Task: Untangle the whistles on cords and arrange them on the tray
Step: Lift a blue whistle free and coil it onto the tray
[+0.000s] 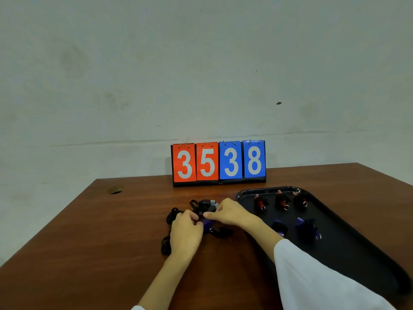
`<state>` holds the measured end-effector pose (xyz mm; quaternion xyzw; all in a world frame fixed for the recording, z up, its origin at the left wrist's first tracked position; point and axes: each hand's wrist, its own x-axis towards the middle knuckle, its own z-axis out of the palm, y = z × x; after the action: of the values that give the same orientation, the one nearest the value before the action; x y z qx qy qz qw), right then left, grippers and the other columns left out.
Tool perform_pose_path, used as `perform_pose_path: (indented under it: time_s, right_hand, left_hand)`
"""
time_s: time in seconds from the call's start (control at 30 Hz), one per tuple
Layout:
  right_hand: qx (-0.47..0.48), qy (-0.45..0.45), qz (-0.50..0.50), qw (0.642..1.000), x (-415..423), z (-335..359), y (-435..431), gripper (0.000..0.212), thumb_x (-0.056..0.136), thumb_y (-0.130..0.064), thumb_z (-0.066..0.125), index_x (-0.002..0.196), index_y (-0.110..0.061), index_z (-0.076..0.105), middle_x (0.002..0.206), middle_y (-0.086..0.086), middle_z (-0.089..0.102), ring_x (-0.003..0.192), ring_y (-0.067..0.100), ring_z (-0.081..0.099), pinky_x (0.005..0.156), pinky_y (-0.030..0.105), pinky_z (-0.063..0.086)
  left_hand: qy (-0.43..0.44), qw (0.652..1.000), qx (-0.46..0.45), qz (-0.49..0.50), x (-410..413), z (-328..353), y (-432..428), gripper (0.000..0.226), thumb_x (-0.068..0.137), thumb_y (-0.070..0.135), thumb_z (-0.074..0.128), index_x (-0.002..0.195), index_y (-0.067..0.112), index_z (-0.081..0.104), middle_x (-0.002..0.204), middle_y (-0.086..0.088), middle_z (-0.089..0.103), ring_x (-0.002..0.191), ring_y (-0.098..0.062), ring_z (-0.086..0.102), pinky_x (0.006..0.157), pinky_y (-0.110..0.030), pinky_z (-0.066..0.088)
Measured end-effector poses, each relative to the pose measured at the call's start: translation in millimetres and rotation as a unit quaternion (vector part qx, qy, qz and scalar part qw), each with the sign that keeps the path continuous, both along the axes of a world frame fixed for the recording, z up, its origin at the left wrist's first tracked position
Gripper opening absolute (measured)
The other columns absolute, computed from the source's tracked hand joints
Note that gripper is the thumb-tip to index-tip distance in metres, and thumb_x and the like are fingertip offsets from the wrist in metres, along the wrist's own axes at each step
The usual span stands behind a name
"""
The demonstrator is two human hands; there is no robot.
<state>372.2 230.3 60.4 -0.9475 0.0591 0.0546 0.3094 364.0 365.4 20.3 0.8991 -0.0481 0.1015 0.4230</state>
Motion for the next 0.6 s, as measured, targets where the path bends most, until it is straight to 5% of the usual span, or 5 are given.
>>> perform_pose_path:
  time_s: [0.1,0.33,0.43,0.6]
  right_hand:
    - [-0.004,-0.009,0.005,1.0,-0.2,-8.5,1.9,0.034,0.082,-0.041,0.065,0.084,-0.007,0.072,0.083,0.006,0.07,0.077,0.018,0.066,0.075,0.03,0.052]
    - [0.121,-0.083,-0.03,0.989,-11.7,-3.5,5.4,0.022,0.087,-0.031,0.062,0.099,-0.013,0.068,0.11,0.001,0.065,0.095,0.012,0.059,0.083,0.026,0.048]
    - [0.177,-0.094,-0.054,0.978,-20.9,-0.4,11.2,0.028,0.084,-0.042,0.062,0.096,-0.017,0.067,0.106,-0.004,0.065,0.095,0.011,0.06,0.085,0.027,0.049]
    - [0.325,-0.133,-0.037,0.936,-37.4,5.2,18.2,0.014,0.083,-0.027,0.067,0.089,-0.015,0.073,0.091,-0.004,0.069,0.091,0.01,0.063,0.077,0.019,0.048]
  left_hand:
    - [-0.022,0.996,0.086,-0.001,-1.3,-7.1,-0.2,0.021,0.083,0.024,0.063,0.104,0.021,0.061,0.105,0.002,0.053,0.094,-0.015,0.054,0.078,-0.03,0.051]
    - [-0.07,0.994,0.071,0.034,-2.9,-8.9,-2.0,0.026,0.085,0.033,0.064,0.106,0.019,0.067,0.107,0.002,0.054,0.103,-0.016,0.053,0.084,-0.03,0.049]
    - [-0.139,0.988,-0.008,0.071,-8.3,0.9,-3.4,0.023,0.086,0.03,0.064,0.107,0.02,0.063,0.103,0.004,0.057,0.101,-0.011,0.049,0.084,-0.024,0.039]
    - [-0.2,0.978,-0.024,0.047,-17.0,10.3,-8.8,0.035,0.084,0.024,0.067,0.118,0.018,0.062,0.111,0.005,0.065,0.108,-0.012,0.053,0.091,-0.024,0.031]
